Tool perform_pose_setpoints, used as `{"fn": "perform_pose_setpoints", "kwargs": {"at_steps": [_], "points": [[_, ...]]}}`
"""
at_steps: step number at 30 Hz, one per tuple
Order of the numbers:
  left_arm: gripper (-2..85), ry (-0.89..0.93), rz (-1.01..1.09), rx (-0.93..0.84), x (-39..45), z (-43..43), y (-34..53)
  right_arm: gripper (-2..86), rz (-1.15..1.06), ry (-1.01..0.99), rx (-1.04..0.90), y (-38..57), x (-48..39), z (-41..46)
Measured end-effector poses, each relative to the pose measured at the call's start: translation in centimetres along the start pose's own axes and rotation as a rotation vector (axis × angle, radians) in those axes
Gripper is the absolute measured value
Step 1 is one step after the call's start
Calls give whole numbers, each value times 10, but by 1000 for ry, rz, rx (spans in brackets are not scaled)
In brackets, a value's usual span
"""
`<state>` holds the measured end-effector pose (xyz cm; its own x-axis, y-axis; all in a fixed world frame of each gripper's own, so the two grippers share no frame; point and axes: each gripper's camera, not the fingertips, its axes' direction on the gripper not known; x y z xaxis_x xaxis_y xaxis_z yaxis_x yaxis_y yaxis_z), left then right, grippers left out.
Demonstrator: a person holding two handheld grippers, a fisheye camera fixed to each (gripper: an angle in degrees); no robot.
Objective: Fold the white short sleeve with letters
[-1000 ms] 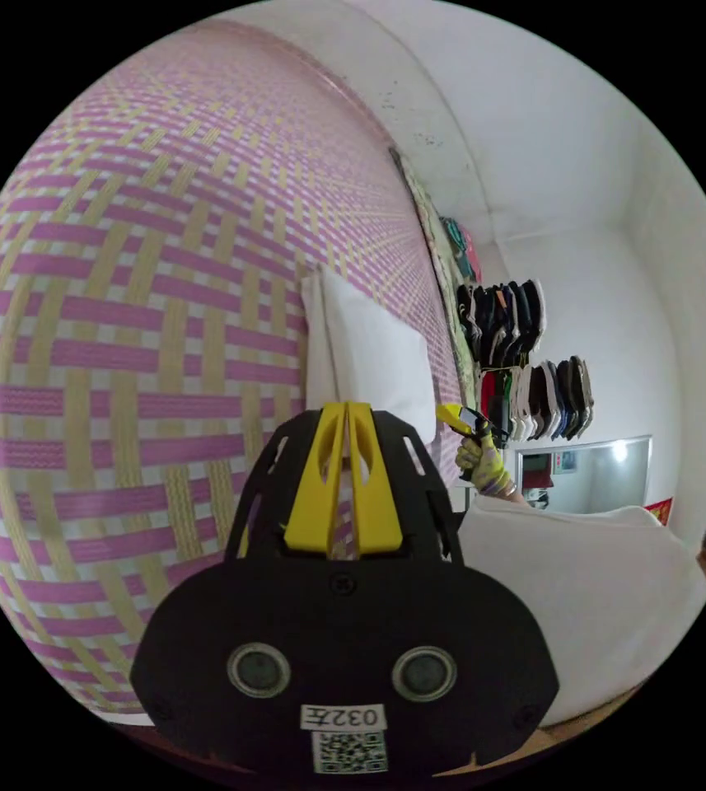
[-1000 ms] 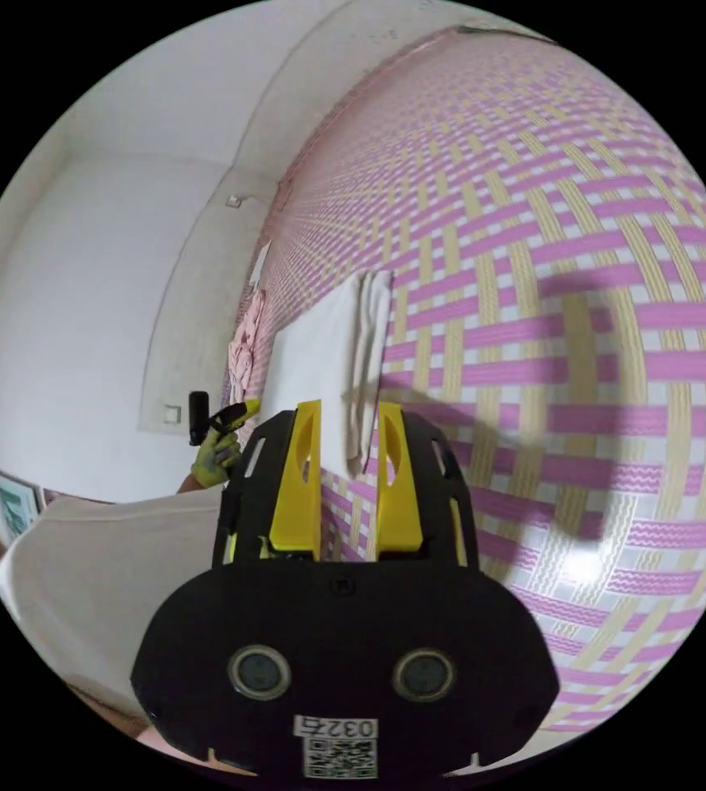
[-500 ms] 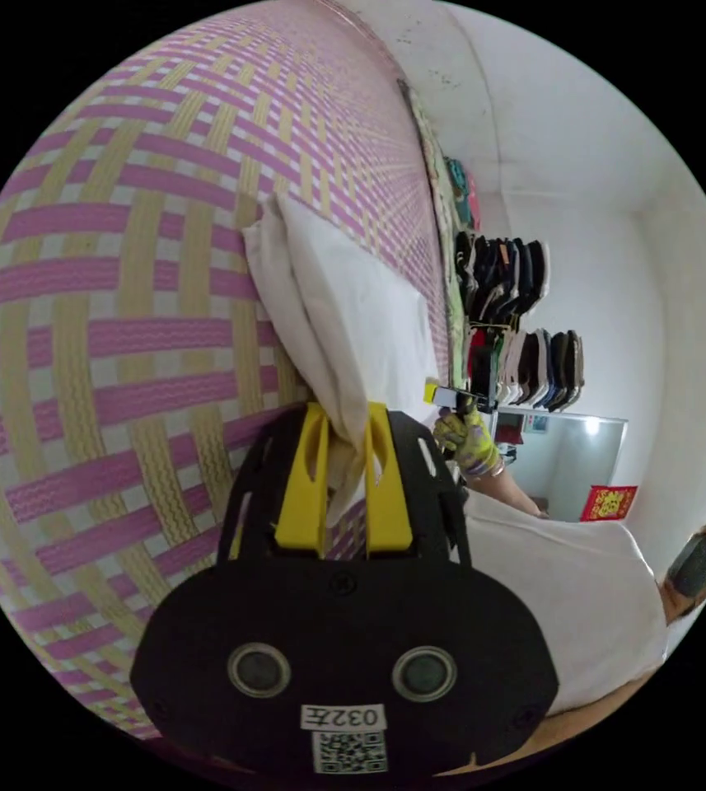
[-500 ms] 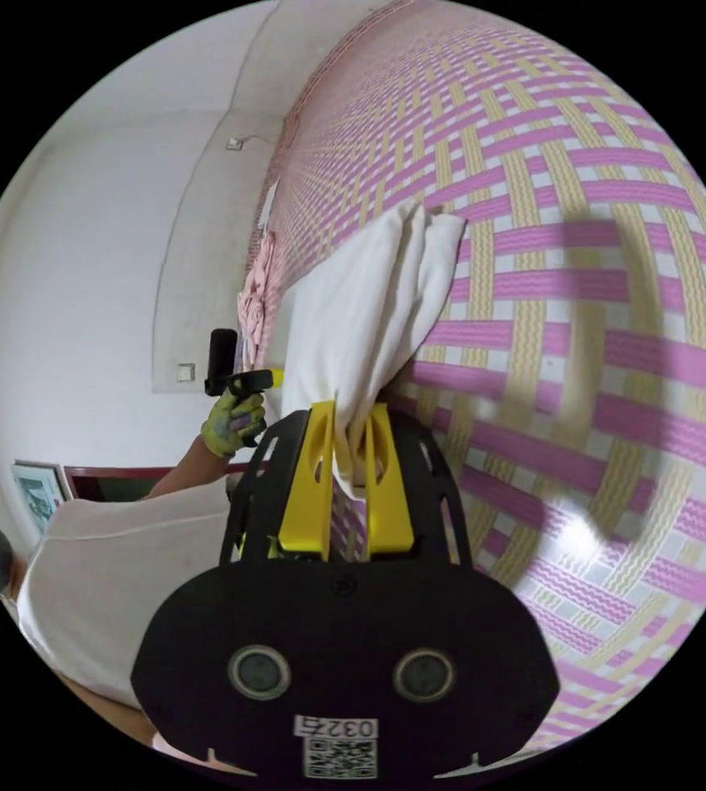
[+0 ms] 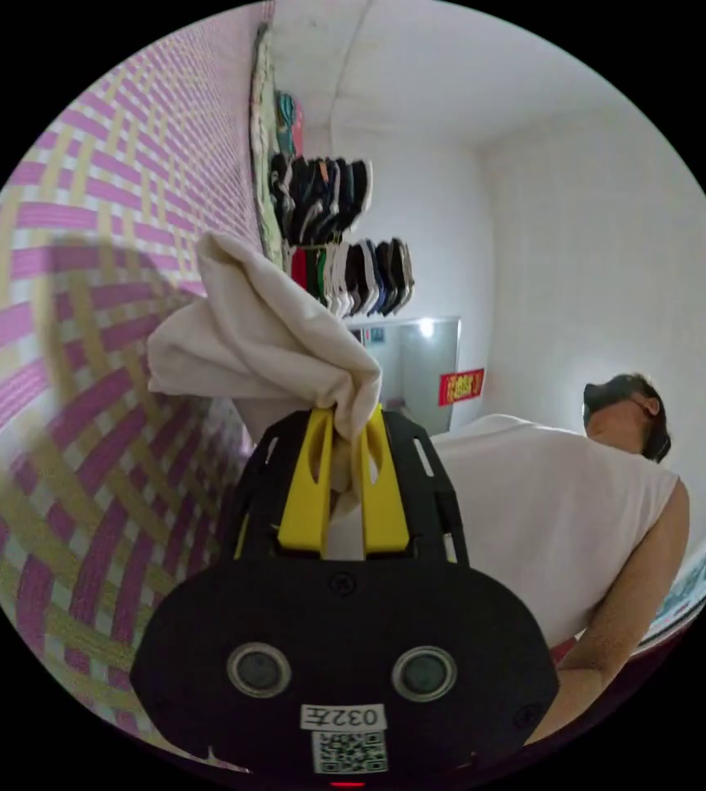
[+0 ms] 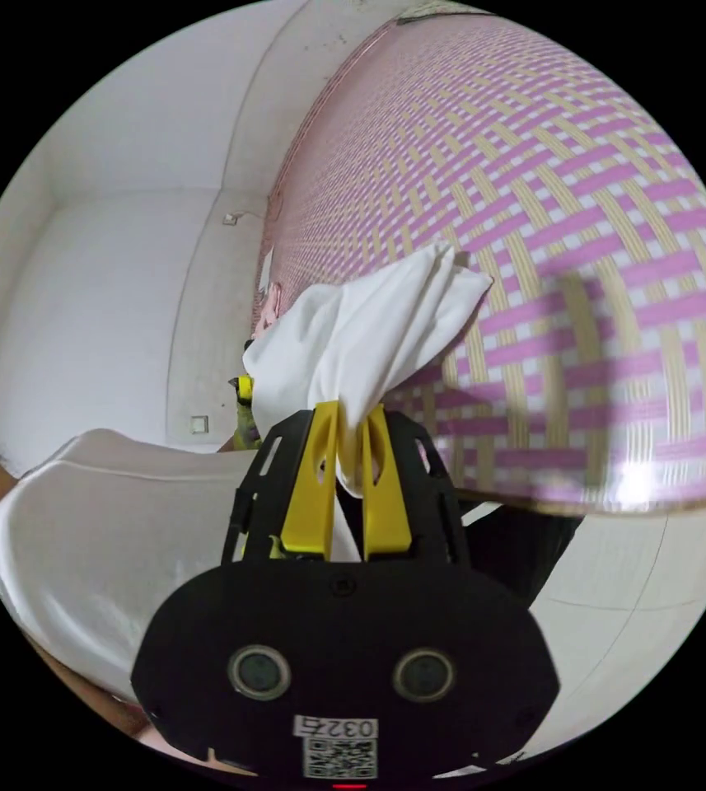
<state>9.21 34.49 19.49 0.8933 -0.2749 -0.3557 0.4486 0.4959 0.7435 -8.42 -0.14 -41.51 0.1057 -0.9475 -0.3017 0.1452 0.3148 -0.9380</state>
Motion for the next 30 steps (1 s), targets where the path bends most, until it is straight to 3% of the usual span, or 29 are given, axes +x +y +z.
{"fn": "perform_pose_setpoints", "kwargs": {"at_steps": [7,16,24,30], "points": [[7,35,39,-337,99,102,-69,51,97,111,221,141,12,-41],[14,219,-40,-484,217,301,-136,51,173,29,568,320,98,-155],[10,118,-260,-616,298,563,-166,51,262,86,746,503,207,-291],[9,-93,-177,-957,388,739,-195,51,432,110,868,627,265,-353]]}}
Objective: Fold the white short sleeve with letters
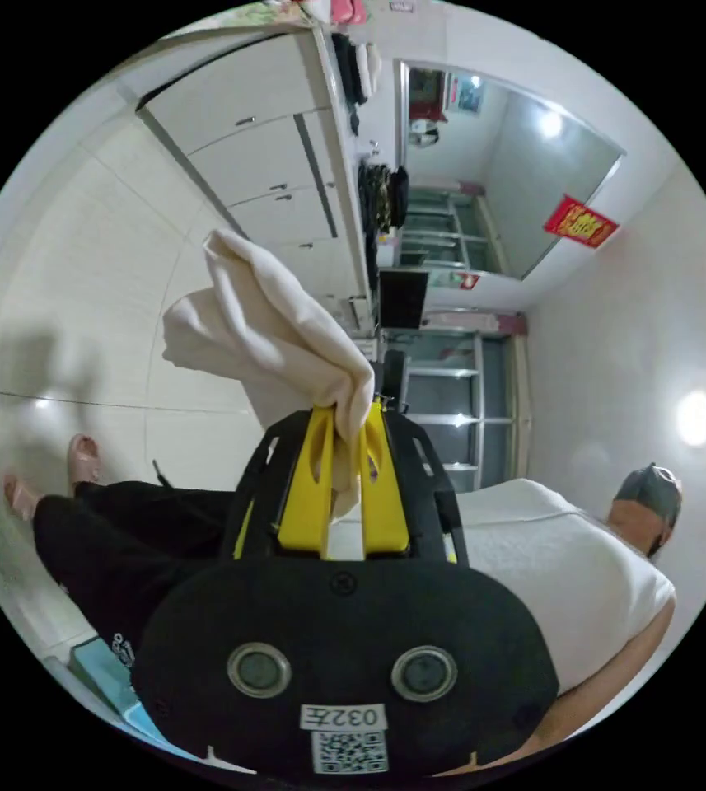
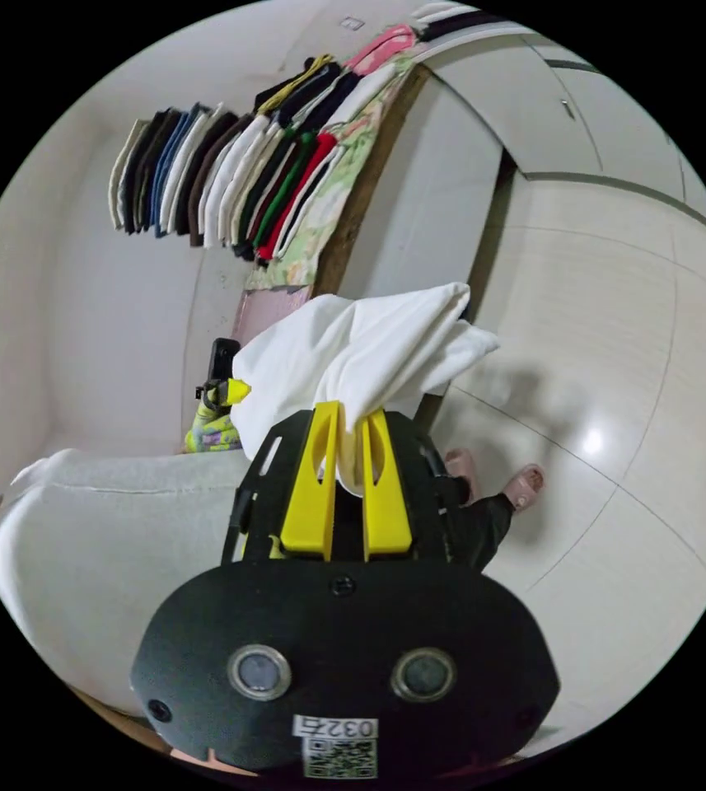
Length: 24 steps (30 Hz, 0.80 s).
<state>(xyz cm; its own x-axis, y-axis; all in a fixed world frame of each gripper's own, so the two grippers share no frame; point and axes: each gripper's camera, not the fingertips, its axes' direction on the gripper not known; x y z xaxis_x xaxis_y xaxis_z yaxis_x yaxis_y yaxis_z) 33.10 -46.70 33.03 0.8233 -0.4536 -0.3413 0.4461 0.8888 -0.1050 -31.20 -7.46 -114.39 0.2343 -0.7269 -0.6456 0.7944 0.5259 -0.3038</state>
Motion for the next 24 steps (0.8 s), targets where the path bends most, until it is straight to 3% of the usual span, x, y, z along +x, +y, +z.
{"fn": "perform_pose_setpoints", "kwargs": {"at_steps": [5,10,24], "points": [[8,-164,17,-219,84,47,-85,51,154,-35,105,3,77,-52],[8,-366,74,-229,154,47,-157,51,219,-61,198,-31,123,-83],[7,-307,224,-183,331,-20,-434,51,57,86,192,-340,152,-170]]}}
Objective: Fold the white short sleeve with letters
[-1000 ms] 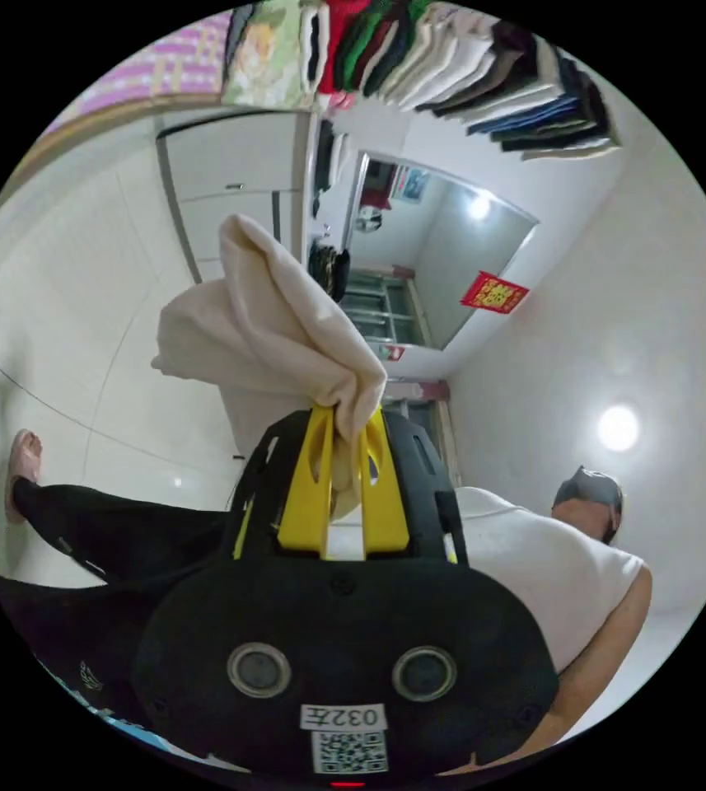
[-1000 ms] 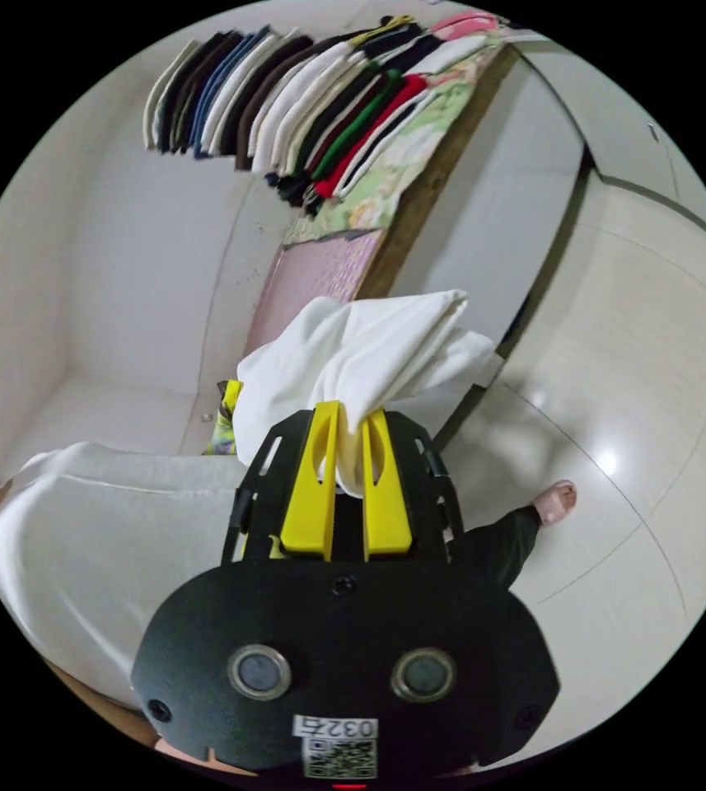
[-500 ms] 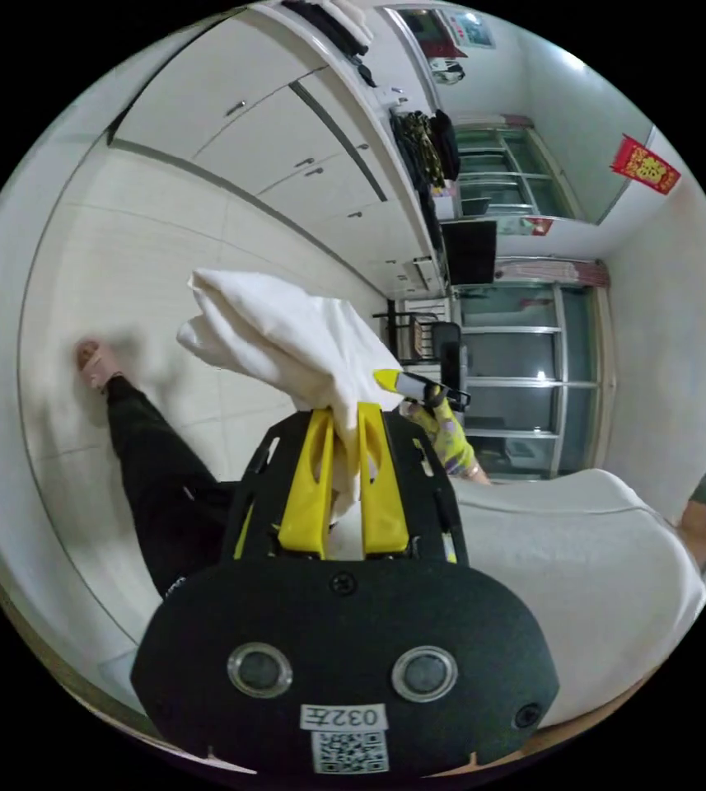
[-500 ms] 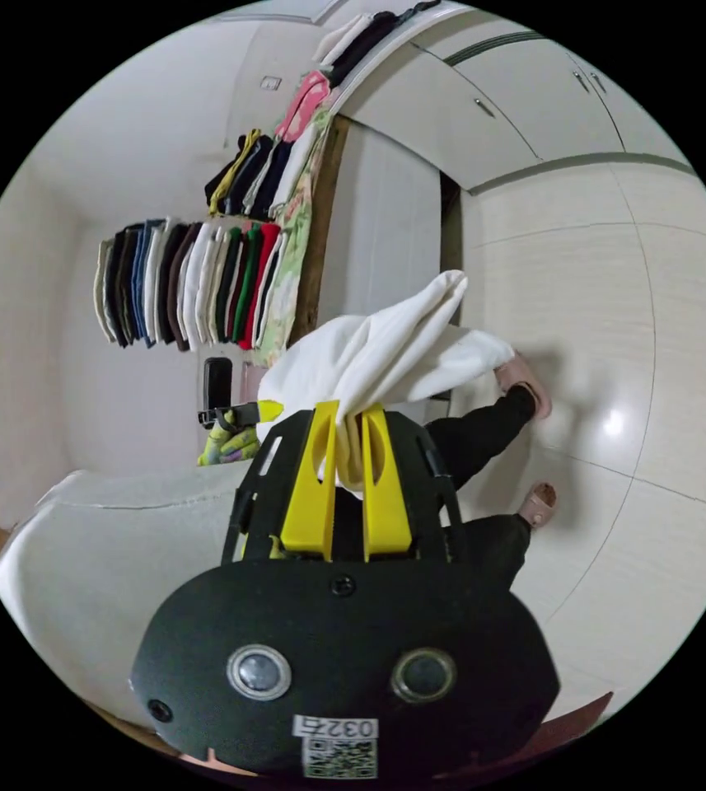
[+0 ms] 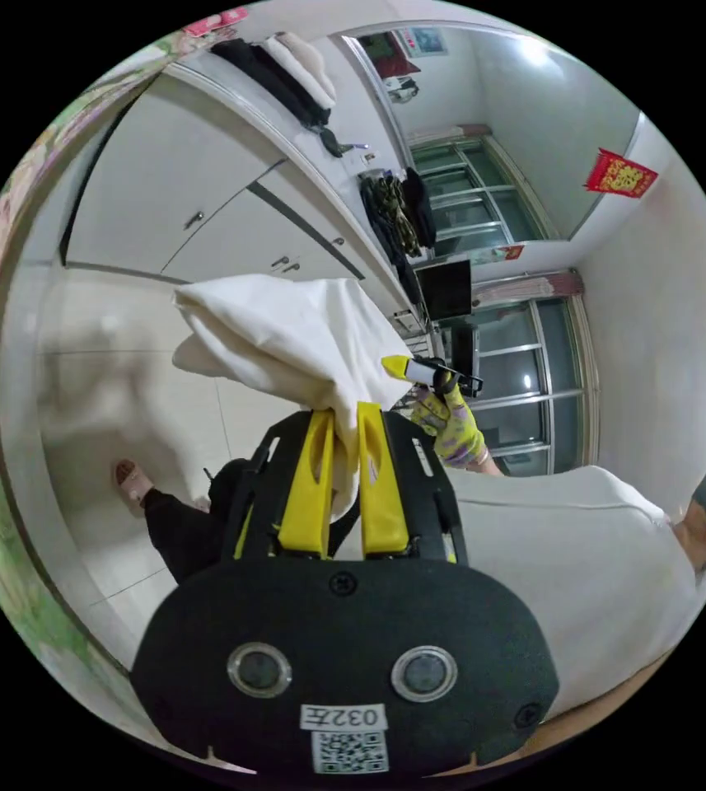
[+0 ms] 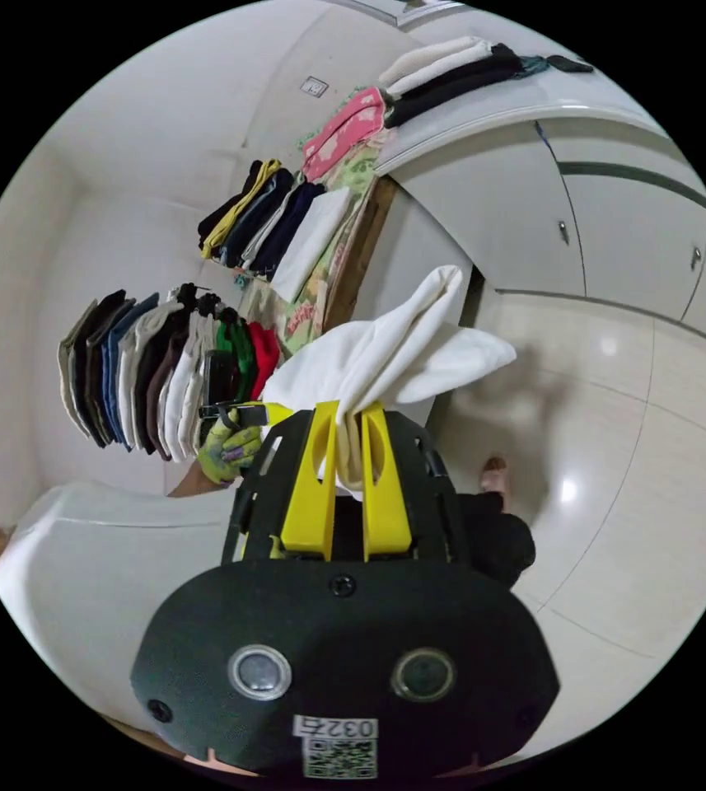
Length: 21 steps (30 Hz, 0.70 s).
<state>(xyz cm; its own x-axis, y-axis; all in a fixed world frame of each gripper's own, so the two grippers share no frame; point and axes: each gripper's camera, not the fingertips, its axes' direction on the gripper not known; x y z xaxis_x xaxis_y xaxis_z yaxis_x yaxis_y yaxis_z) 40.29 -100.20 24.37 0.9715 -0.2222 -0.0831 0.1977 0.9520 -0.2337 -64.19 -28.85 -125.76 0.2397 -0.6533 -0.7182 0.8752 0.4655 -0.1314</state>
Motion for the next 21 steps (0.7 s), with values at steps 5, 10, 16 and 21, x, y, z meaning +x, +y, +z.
{"fn": "perform_pose_setpoints", "kwargs": {"at_steps": [5,10,16,21], "points": [[6,-73,10,136,33,-68,-50,51,-64,-4,-19,-107,-11,21],[5,-176,-84,321,45,-121,-56,50,-163,-41,-124,-208,-20,64],[6,-360,-123,627,102,-210,-54,50,-450,-135,-284,-351,-93,133],[21,-669,-272,863,151,-273,-40,52,-687,-235,-304,-440,-184,174]]}}
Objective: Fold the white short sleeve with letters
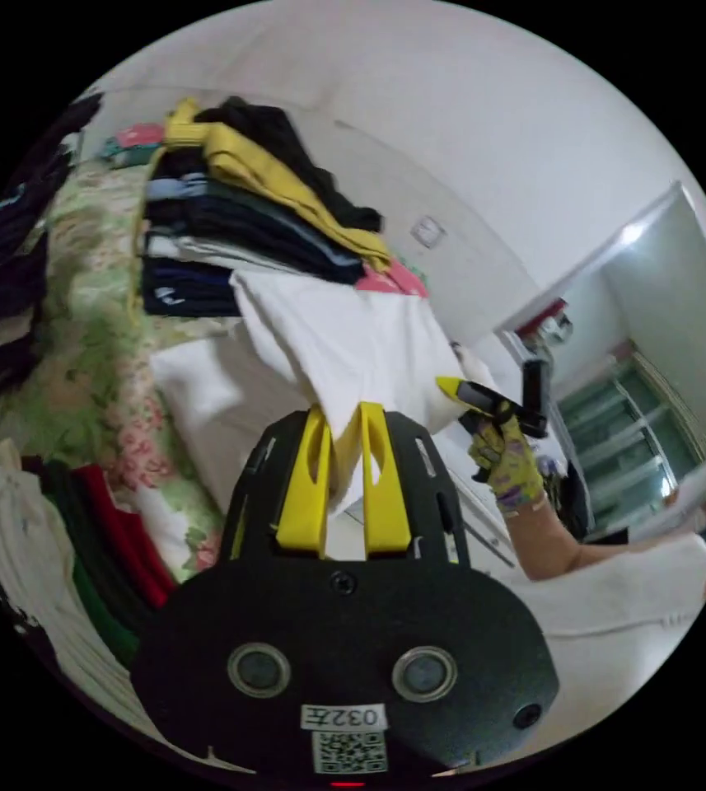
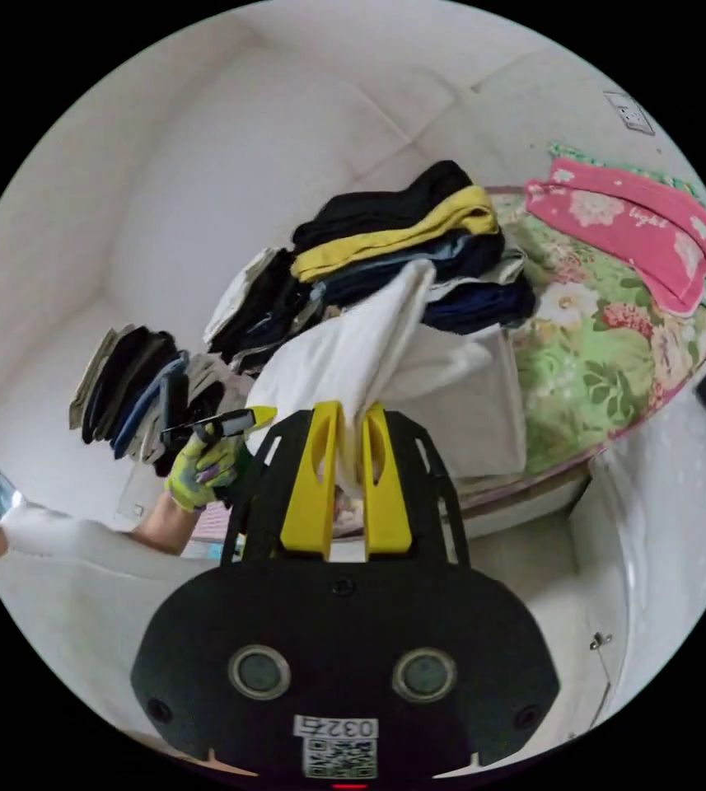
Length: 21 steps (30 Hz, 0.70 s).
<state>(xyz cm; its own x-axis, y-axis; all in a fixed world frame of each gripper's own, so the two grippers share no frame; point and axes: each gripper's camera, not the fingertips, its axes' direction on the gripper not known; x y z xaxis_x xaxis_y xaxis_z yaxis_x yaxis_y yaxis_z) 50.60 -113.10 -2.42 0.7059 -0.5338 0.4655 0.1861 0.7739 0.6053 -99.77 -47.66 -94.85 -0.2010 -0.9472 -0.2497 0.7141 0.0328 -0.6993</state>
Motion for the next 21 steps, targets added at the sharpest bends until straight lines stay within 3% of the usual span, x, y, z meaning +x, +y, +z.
{"fn": "perform_pose_setpoints", "kwargs": {"at_steps": [4,9,12,17,21], "points": [[27,-232,-270,-114,-66,22,14,64,195,69,-169,-63,59,60],[-3,-224,-373,-146,-87,34,117,3,184,59,-173,-35,73,99],[-8,-152,-433,-211,-96,46,197,-7,140,25,-309,-6,58,146],[-9,-94,-609,-374,-107,69,336,-10,-261,-68,-787,45,-46,273],[-9,-104,-701,-416,-126,63,408,-10,-627,-126,-993,84,-139,333]]}}
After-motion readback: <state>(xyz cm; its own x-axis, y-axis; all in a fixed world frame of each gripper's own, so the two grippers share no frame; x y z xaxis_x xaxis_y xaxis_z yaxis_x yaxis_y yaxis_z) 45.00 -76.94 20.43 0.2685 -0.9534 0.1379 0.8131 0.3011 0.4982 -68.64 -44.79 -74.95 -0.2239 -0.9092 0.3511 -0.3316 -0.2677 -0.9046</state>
